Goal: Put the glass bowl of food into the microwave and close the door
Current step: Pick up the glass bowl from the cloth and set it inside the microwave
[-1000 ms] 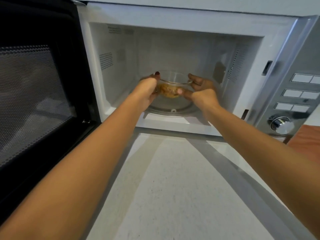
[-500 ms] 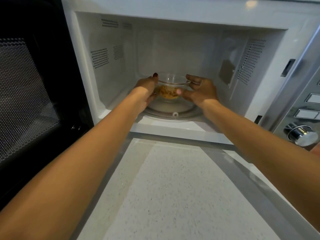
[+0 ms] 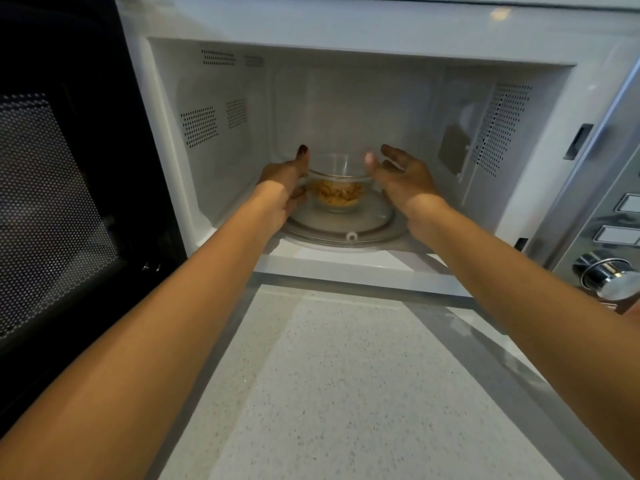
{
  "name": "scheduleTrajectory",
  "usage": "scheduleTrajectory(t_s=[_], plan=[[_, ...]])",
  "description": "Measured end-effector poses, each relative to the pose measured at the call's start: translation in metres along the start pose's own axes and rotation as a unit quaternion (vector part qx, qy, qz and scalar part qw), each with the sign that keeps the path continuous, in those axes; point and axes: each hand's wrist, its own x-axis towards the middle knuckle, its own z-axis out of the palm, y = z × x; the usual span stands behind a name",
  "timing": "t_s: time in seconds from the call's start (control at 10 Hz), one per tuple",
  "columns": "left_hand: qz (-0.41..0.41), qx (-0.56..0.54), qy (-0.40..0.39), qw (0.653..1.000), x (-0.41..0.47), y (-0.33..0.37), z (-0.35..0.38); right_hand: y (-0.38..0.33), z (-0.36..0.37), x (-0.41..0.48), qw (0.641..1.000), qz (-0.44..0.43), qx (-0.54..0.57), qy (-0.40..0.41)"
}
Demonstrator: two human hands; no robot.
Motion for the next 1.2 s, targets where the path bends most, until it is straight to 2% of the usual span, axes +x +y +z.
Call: scheduleTrajectory(t_s=[0.1,0.2,0.4,0.9,1.2], plan=[[0.000,-0.012,0.018,1.000,-0.002,0.005,0.003,-0.006,0.001,0.013,0.990,0.071,0.119,0.029],[-0.023,-0.046,0.001,0.999,-0.007,0.008,0.009,-0.001,0.001,0.021,0.967,0.103,0.233,0.005],[-0.014,-0.099,-0.023,0.995,-0.010,0.005,0.018,0.002,0.008,0.023,0.971,0.120,0.203,-0.023],[0.000,-0.104,-0.026,0.994,-0.007,-0.001,0.020,-0.001,0.007,0.016,0.962,0.117,0.245,-0.028],[0.003,-0.090,-0.036,0.995,-0.011,0.001,0.013,0.002,0.004,0.017,0.971,0.100,0.219,0.005]])
